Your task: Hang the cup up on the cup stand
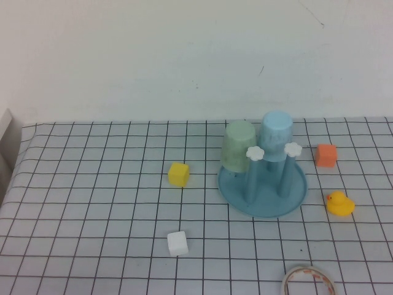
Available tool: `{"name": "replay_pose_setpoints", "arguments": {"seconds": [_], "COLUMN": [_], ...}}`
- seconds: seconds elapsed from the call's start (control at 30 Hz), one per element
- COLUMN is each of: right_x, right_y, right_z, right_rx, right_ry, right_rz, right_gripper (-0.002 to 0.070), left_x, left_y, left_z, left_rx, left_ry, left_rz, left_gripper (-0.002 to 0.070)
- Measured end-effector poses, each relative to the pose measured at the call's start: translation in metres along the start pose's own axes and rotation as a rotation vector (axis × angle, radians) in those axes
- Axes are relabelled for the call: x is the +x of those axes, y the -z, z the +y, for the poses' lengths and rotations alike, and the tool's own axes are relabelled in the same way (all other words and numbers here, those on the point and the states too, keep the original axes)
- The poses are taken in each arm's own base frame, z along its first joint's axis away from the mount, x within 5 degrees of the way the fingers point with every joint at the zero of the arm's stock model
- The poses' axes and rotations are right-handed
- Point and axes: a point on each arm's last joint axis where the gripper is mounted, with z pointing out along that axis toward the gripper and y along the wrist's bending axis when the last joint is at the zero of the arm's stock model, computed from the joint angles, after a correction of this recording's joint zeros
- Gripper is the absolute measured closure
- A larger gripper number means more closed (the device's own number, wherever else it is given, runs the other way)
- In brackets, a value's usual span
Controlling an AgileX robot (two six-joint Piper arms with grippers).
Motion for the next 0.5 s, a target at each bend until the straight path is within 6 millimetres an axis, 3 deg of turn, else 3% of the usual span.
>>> {"name": "replay_pose_setpoints", "arguments": {"seconds": [0.17,0.5], "right_x": [0.000,0.000], "right_y": [0.000,0.000], "right_z": [0.000,0.000], "right_rx": [0.000,0.000], "right_ry": [0.000,0.000], "right_rz": [0.000,0.000], "right_gripper": [0.0678,0.0678], "left_x": [0.019,0.019], "left_y": [0.002,0.003], "left_z": [-0.003,-0.003], "left_rx": [0.032,0.040], "left_ry": [0.006,-0.032], "left_rz": [0.204,0.218], "left_gripper": [0.0675,0.0675]}}
